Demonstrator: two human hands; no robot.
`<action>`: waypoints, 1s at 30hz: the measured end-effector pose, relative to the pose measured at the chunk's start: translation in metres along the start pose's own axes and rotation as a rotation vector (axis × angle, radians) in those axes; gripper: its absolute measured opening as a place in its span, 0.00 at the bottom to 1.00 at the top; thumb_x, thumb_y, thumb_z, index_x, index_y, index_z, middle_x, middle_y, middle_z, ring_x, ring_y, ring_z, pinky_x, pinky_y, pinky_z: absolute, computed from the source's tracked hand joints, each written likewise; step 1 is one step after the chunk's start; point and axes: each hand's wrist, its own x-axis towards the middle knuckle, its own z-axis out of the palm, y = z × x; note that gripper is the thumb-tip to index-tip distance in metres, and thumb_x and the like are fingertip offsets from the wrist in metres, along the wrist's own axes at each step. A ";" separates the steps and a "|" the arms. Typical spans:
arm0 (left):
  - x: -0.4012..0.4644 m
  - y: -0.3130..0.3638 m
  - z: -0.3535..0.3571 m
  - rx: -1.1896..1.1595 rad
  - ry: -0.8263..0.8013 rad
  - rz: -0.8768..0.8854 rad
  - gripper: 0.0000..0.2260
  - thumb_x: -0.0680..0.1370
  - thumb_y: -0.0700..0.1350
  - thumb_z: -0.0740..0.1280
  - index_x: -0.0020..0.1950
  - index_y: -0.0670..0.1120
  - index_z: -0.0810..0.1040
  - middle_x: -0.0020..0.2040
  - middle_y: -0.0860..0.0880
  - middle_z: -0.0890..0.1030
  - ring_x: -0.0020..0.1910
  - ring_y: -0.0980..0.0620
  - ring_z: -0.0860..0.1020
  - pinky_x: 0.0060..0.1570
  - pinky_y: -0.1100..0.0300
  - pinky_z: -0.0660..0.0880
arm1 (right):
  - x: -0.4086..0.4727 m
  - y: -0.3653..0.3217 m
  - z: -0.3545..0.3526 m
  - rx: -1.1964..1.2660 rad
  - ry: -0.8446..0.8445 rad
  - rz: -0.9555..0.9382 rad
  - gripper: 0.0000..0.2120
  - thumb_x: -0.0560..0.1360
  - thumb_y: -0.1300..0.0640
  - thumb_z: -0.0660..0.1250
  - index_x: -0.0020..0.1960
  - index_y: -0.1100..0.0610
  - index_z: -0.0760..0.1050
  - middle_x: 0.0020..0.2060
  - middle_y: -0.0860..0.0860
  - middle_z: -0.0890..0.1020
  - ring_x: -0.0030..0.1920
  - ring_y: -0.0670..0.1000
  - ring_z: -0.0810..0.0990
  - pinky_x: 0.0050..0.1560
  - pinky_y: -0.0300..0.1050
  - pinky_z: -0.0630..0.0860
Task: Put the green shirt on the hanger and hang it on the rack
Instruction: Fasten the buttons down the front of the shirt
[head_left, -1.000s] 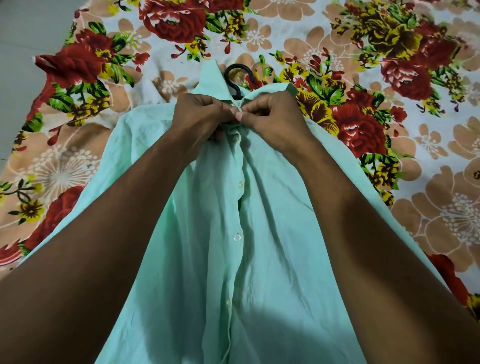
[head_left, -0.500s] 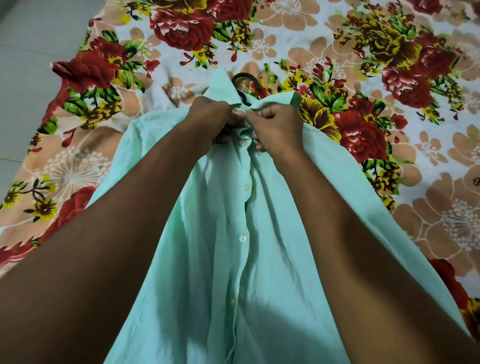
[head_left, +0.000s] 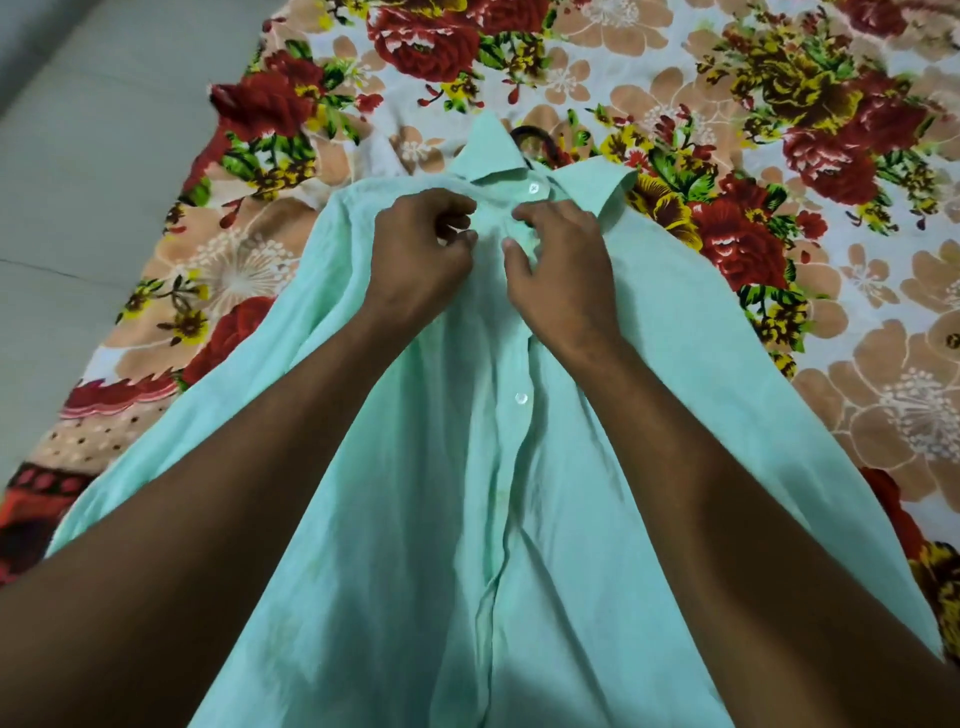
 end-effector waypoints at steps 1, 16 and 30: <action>-0.009 -0.001 -0.007 0.047 0.008 0.046 0.17 0.75 0.41 0.70 0.63 0.43 0.84 0.56 0.48 0.86 0.52 0.54 0.82 0.58 0.58 0.80 | -0.009 -0.007 0.000 -0.033 -0.027 -0.055 0.17 0.79 0.55 0.67 0.66 0.57 0.78 0.62 0.55 0.81 0.65 0.57 0.75 0.62 0.53 0.76; -0.237 -0.062 -0.151 0.495 0.084 0.143 0.24 0.72 0.34 0.57 0.65 0.37 0.80 0.61 0.38 0.82 0.63 0.37 0.78 0.61 0.47 0.76 | -0.223 -0.109 0.032 -0.066 -0.175 -0.346 0.18 0.78 0.61 0.63 0.66 0.62 0.77 0.65 0.58 0.79 0.69 0.60 0.75 0.69 0.57 0.73; -0.452 -0.092 -0.217 0.506 0.209 0.016 0.13 0.74 0.31 0.69 0.58 0.38 0.83 0.53 0.40 0.83 0.53 0.38 0.77 0.52 0.53 0.71 | -0.391 -0.174 0.018 0.205 -0.261 -0.705 0.06 0.79 0.63 0.69 0.51 0.65 0.83 0.48 0.59 0.83 0.51 0.62 0.79 0.55 0.57 0.76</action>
